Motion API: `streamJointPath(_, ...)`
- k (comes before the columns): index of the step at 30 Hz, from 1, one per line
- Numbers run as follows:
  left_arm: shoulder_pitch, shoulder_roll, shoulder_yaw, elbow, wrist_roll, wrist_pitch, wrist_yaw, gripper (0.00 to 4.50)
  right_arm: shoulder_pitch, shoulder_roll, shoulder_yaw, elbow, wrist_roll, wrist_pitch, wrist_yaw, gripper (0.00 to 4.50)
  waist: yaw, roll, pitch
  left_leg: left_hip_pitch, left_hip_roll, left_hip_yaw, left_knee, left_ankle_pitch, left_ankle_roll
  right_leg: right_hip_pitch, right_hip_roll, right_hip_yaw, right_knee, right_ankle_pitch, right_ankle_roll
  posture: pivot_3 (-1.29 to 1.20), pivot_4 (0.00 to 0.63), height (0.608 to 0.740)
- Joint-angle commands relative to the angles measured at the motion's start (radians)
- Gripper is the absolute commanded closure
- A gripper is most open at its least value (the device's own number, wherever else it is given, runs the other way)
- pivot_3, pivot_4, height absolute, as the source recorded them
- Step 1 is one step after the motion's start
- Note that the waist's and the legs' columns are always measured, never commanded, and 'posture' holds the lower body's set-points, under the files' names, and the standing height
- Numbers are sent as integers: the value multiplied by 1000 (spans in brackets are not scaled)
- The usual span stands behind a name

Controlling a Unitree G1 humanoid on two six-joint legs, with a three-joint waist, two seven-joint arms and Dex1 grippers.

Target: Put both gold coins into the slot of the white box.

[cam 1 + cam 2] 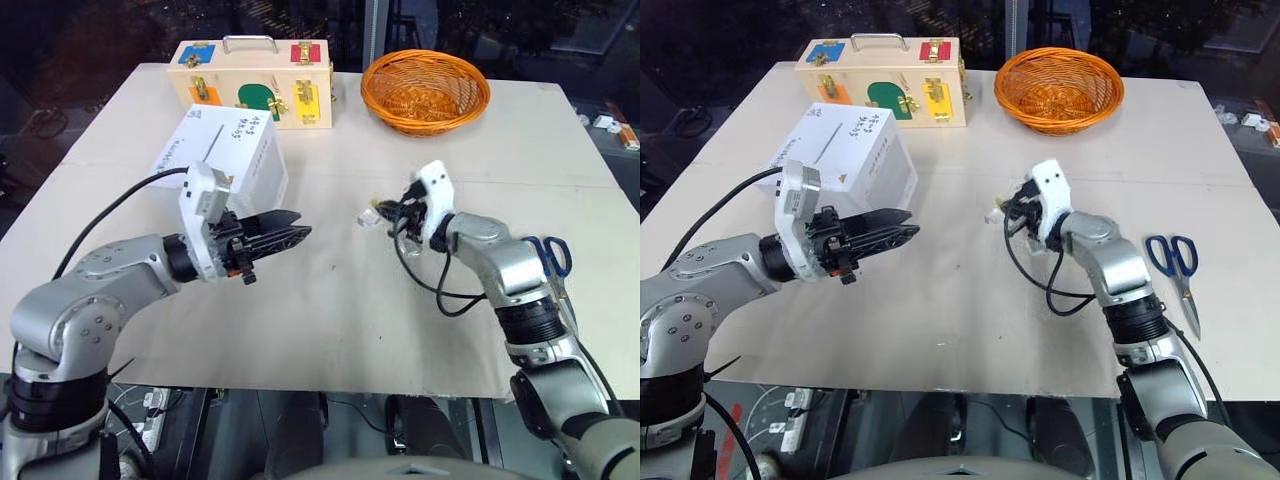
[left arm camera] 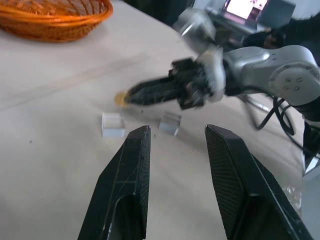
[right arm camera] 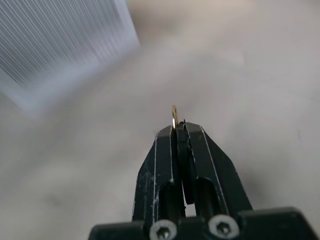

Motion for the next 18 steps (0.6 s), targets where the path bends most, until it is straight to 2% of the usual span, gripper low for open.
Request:
streamJointPath(1, -54, -12, 7, 15, -42, 13, 3, 2788, -18, -16, -84, -160, 173, 93, 62, 4464, -1, 0, 0, 0, 0, 0, 0, 0, 0, 0, 0, 0, 0, 0, 0, 0, 150, 726)
streamJointPath(4, -152, -55, -32, 58, -74, 30, -1, 3506, -19, -53, -144, -324, 380, 240, 99, 4500, 1, 1, 1, 0, 0, 0, 0, 0, 0, 0, 0, 0, 0, 0, 0, 0, 150, 726)
streamJointPath(10, -261, -111, -85, 101, -107, 66, -21, 3506, -22, -75, -182, -407, 538, 326, 43, 4500, -6, 0, 0, 1, 0, 0, 0, 0, 0, 1, 0, 0, 0, 0, 0, 0, 150, 726)
streamJointPath(18, -296, -122, -103, 124, -116, 82, -60, 3506, -21, -106, -187, -428, 624, 334, -20, 4500, -5, 0, 1, 0, 0, 0, 0, 0, 0, 0, 0, 0, 0, 0, 0, 0, 150, 726)
